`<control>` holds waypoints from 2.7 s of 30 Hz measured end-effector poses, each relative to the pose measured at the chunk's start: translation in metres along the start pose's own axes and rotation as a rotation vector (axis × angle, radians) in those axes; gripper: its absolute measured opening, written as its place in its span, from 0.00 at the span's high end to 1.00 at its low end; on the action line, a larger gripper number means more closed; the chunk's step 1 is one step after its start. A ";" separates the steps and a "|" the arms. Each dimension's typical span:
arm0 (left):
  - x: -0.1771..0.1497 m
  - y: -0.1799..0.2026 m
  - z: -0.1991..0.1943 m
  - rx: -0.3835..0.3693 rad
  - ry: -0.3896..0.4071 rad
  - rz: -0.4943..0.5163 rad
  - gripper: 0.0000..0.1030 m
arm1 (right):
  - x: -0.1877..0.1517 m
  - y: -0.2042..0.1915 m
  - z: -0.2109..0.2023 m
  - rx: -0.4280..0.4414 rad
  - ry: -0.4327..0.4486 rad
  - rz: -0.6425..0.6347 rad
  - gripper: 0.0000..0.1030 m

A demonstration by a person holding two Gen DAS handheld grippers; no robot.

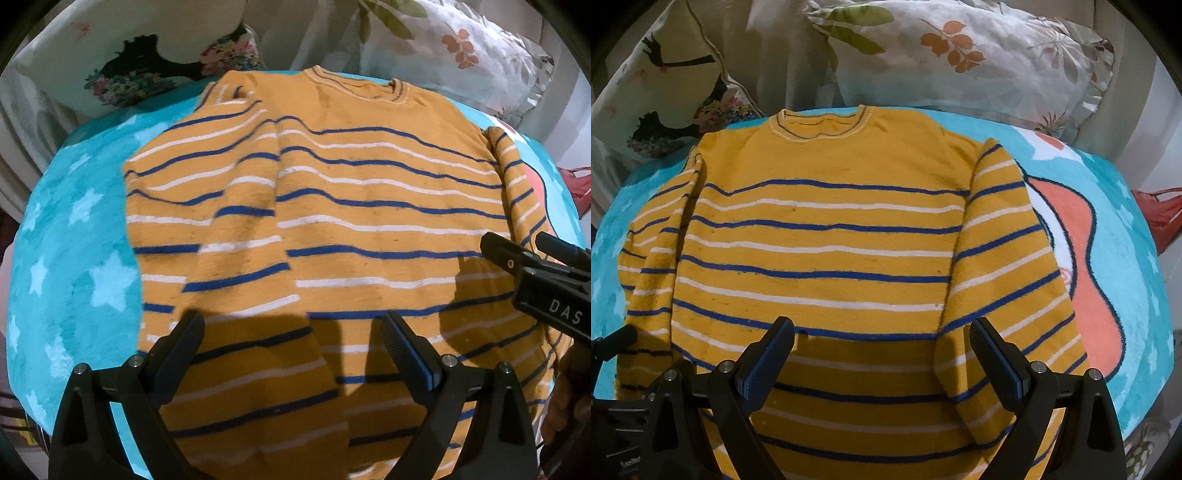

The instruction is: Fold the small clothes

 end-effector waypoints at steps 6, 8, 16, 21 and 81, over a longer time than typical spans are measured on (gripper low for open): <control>0.000 -0.057 -0.015 0.046 0.030 -0.114 0.07 | -0.001 -0.009 -0.002 -0.003 0.004 -0.019 0.06; -0.006 -0.081 -0.011 0.027 -0.001 -0.187 0.07 | -0.002 -0.010 -0.002 -0.005 0.003 -0.017 0.06; -0.031 -0.098 0.002 -0.073 -0.050 -0.252 0.22 | -0.003 -0.018 0.001 -0.009 -0.009 -0.027 0.06; -0.025 -0.099 -0.010 -0.135 -0.043 -0.217 0.84 | -0.001 -0.025 0.001 -0.019 -0.007 -0.041 0.06; -0.049 -0.081 -0.071 0.068 0.056 -0.389 0.46 | 0.047 0.244 0.000 -0.220 0.060 0.142 0.90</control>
Point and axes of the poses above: each gripper's, at about its wrist camera, not at the fingertips, and z roughly the way its jaws point, y to its right, x to its top, the point moved 6 cm from there along z, roughly the way its jaws point, and after that the axes turned 1 degree about -x, right-handed, at the moved point
